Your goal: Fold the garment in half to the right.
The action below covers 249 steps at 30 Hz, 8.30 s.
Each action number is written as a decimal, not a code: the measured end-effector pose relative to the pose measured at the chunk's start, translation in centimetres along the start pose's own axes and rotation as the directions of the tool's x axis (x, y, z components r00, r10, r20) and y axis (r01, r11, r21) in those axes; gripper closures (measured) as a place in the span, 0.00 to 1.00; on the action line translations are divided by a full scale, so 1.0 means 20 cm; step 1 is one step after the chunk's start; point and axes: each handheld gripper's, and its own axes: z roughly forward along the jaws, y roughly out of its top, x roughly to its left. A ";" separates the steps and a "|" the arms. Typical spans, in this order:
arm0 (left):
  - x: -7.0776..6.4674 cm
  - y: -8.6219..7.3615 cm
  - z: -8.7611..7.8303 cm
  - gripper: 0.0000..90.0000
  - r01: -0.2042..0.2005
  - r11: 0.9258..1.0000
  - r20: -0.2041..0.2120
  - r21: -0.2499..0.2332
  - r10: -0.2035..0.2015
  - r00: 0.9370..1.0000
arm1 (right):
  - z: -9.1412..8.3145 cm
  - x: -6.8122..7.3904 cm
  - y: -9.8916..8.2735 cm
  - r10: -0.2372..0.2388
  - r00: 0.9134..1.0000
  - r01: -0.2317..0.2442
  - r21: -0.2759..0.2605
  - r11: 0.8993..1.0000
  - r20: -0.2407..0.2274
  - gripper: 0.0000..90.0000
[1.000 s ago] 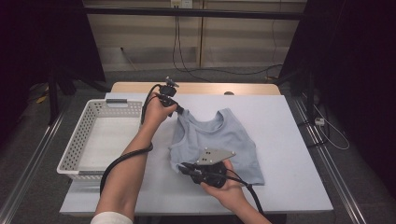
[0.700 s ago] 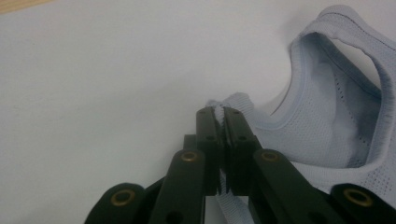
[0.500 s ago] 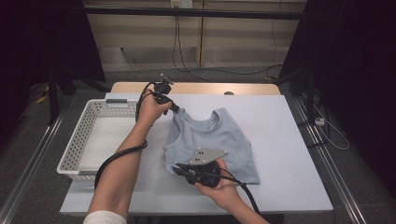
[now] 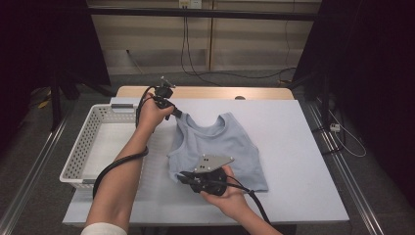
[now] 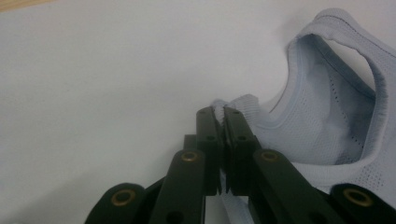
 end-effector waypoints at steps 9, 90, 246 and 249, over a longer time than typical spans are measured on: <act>0.00 0.00 -0.02 0.97 -0.001 1.000 -0.010 -0.002 0.001 1.000 | -0.01 0.01 0.02 -0.006 1.000 0.006 -0.006 1.000 -0.009 0.93; 0.11 -0.03 -0.39 0.97 0.029 0.999 -0.070 -0.025 -0.031 0.997 | 0.00 0.09 0.16 -0.065 0.997 0.063 -0.041 0.997 -0.046 0.93; 0.06 0.05 -0.16 0.94 0.048 0.999 -0.142 -0.007 -0.049 0.989 | -0.15 -0.11 -0.01 0.159 0.986 -0.166 -0.164 0.972 -0.054 0.93; 0.05 0.06 -0.15 0.93 0.043 0.999 -0.141 -0.014 -0.045 0.989 | -0.16 -0.11 -0.02 0.164 0.985 -0.170 -0.165 0.972 -0.049 0.93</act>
